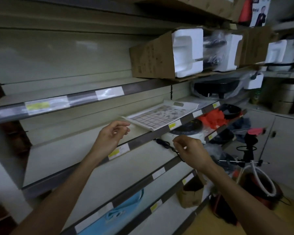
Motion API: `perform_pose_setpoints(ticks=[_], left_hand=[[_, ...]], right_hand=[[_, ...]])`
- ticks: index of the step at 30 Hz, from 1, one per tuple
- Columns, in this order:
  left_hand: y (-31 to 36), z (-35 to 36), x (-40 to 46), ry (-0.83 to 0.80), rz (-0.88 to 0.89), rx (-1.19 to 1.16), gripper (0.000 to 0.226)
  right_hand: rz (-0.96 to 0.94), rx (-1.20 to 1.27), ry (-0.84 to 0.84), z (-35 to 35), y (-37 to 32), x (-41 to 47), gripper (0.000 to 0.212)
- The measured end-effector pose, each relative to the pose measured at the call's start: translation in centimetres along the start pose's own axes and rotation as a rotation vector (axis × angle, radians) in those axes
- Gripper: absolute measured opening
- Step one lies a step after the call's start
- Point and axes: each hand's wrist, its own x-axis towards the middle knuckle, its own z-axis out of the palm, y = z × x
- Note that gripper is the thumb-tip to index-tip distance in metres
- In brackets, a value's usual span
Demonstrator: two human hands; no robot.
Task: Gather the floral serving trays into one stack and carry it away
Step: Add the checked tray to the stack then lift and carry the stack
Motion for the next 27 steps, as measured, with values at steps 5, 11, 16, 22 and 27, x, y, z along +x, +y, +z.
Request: perform_pose_setpoints(ticks=[5,11,16,22,27], left_hand=[[-3.1,4.0,5.5,-0.13,0.17,0.276,0.023],[-6.3,6.6,11.1,-0.379,0.357,0.63,0.035],[-6.9,6.9,13.1,-0.457,0.505,0.687,0.022],[-6.5,7.2,14.5,-0.418,0.567,0.667,0.042],[-5.3,7.3,16.0,-0.335,0.61,0.637,0.035]], right_hand=[[0.029,-0.012,-0.016,0.0,3.2,4.7,0.017],[0.062,-0.01,0.014,0.5,7.7,9.8,0.014],[0.263,0.159,-0.021,1.3,10.5,13.2,0.015],[0.645,0.935,0.034,2.5,11.0,18.0,0.029],[0.814,1.249,0.047,2.9,10.3,21.6,0.026]])
